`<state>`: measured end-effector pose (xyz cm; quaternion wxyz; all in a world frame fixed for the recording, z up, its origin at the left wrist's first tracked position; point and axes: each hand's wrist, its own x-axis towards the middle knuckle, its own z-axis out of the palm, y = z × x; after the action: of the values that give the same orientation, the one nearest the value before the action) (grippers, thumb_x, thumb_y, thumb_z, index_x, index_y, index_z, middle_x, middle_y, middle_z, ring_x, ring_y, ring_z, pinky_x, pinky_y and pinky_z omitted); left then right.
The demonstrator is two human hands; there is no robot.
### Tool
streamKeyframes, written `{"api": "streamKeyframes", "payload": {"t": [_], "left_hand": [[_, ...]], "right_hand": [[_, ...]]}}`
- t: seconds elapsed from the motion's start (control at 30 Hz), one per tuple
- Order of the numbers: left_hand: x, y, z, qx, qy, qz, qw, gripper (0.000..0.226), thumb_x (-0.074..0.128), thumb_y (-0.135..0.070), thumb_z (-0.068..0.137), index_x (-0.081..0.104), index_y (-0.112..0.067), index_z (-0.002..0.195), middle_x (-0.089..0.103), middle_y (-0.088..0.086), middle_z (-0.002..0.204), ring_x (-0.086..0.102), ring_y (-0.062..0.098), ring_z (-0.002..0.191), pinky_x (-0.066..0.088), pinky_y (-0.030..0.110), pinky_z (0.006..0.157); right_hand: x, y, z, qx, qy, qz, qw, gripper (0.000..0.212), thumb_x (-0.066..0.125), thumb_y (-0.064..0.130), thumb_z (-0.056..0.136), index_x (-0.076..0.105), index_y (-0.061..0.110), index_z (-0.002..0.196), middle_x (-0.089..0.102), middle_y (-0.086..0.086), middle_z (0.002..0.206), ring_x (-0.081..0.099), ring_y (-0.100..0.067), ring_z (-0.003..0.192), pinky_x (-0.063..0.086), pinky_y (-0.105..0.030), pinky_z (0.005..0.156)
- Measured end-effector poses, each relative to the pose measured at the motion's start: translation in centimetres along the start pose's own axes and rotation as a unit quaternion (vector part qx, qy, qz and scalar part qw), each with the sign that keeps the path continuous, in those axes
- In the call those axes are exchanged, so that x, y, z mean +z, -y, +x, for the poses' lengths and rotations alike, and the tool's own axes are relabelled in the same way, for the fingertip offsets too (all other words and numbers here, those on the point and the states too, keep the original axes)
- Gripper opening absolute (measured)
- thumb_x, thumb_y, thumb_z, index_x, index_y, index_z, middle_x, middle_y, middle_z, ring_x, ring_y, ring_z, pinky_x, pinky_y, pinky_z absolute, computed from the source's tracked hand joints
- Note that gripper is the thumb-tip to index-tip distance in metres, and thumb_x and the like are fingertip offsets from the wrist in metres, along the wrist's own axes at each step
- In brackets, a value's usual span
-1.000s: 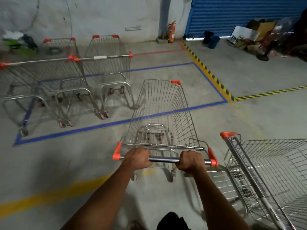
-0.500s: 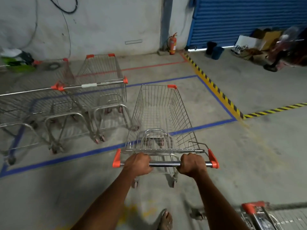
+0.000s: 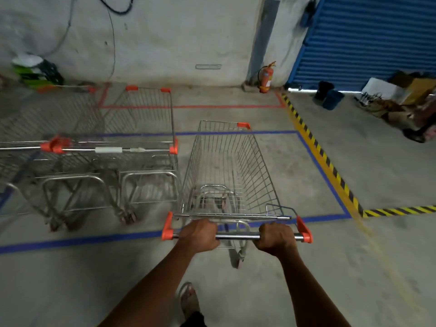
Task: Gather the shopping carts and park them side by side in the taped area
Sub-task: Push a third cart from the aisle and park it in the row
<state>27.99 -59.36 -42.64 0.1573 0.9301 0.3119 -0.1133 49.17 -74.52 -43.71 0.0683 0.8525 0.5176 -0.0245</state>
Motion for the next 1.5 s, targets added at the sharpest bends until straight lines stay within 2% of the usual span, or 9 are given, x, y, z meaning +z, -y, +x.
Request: {"api": "streamKeyframes", "payload": {"t": [0.07,0.2,0.33,0.43,0.6,0.73,1.03,1.33,1.5], "left_hand": [[-1.2,0.2,3.6,0.006,-0.005,0.007,1.0,0.041,0.055,-0.05,0.083,0.071,-0.02,0.106,0.07,0.01,0.103,0.069,0.033,0.096,0.055,0.036,0.08],[-3.6,0.7,9.9,-0.011,-0.005,-0.001,1.0,0.042,0.06,-0.051,0.082,0.072,-0.02,0.108,0.072,0.008,0.103,0.069,0.033,0.097,0.056,0.039,0.082],[-5.4,1.2,15.3,-0.024,-0.014,0.005,1.0,0.041,0.061,-0.047,0.082,0.072,-0.018,0.108,0.072,0.009,0.104,0.07,0.034,0.098,0.057,0.039,0.083],[-6.4,1.6,18.6,-0.037,-0.014,0.026,0.999,0.041,0.061,-0.047,0.085,0.071,-0.019,0.113,0.071,0.009,0.11,0.069,0.034,0.103,0.055,0.039,0.085],[-7.8,2.3,23.8,-0.046,-0.014,0.02,0.999,0.045,0.059,-0.056,0.088,0.071,-0.02,0.114,0.07,0.01,0.11,0.068,0.034,0.103,0.055,0.04,0.085],[-9.4,2.3,27.6,-0.055,-0.002,0.02,0.998,0.044,0.057,-0.054,0.09,0.071,-0.019,0.114,0.071,0.008,0.111,0.068,0.031,0.103,0.054,0.037,0.086],[-12.0,2.5,33.9,-0.093,0.024,-0.004,0.995,0.041,0.06,-0.053,0.087,0.074,-0.019,0.105,0.073,0.004,0.098,0.068,0.024,0.091,0.054,0.032,0.08],[-13.5,3.8,37.7,-0.103,0.046,-0.056,0.992,0.031,0.068,-0.047,0.081,0.072,-0.022,0.098,0.069,-0.002,0.085,0.065,0.016,0.078,0.055,0.031,0.073],[-14.1,5.0,38.9,-0.088,0.046,-0.075,0.992,0.021,0.069,-0.042,0.081,0.071,-0.023,0.088,0.064,-0.004,0.074,0.063,0.014,0.07,0.048,0.026,0.064]], "right_hand": [[0.1,-1.3,3.9,0.014,-0.002,-0.018,1.0,0.042,0.054,0.059,0.078,0.067,0.019,0.08,0.07,-0.006,0.075,0.072,-0.028,0.072,0.05,-0.033,0.063],[1.7,-3.9,10.8,0.025,-0.025,0.003,0.999,0.032,0.053,0.045,0.066,0.057,0.015,0.057,0.055,-0.006,0.05,0.057,-0.031,0.042,0.05,-0.04,0.059],[2.1,-5.4,16.8,0.063,0.024,-0.034,0.997,0.024,0.067,0.039,0.062,0.061,0.015,0.062,0.062,-0.007,0.056,0.063,-0.031,0.052,0.048,-0.043,0.073],[-0.2,-5.7,20.3,0.05,0.07,-0.061,0.994,0.024,0.06,0.043,0.077,0.064,0.019,0.08,0.069,-0.003,0.075,0.069,-0.029,0.07,0.049,-0.043,0.085],[-1.4,-7.7,25.8,0.01,0.045,-0.045,0.998,0.027,0.065,0.047,0.077,0.059,0.021,0.073,0.062,0.0,0.066,0.066,-0.025,0.061,0.043,-0.032,0.063],[-2.7,-9.2,30.4,-0.014,0.047,-0.018,0.999,0.032,0.056,0.054,0.081,0.063,0.022,0.084,0.068,0.0,0.081,0.069,-0.022,0.078,0.045,-0.032,0.069],[-3.8,-11.8,37.7,-0.056,0.06,0.005,0.997,0.024,0.056,0.046,0.078,0.064,0.023,0.078,0.064,0.004,0.071,0.057,-0.017,0.062,0.042,-0.029,0.063],[-3.9,-12.8,42.3,-0.089,0.038,0.019,0.995,0.029,0.059,0.049,0.078,0.066,0.021,0.084,0.067,0.001,0.079,0.068,-0.023,0.076,0.046,-0.032,0.068],[-4.2,-12.7,44.2,-0.083,0.051,0.024,0.995,0.027,0.059,0.049,0.078,0.064,0.022,0.079,0.063,0.003,0.072,0.064,-0.021,0.07,0.049,-0.032,0.07]]}}
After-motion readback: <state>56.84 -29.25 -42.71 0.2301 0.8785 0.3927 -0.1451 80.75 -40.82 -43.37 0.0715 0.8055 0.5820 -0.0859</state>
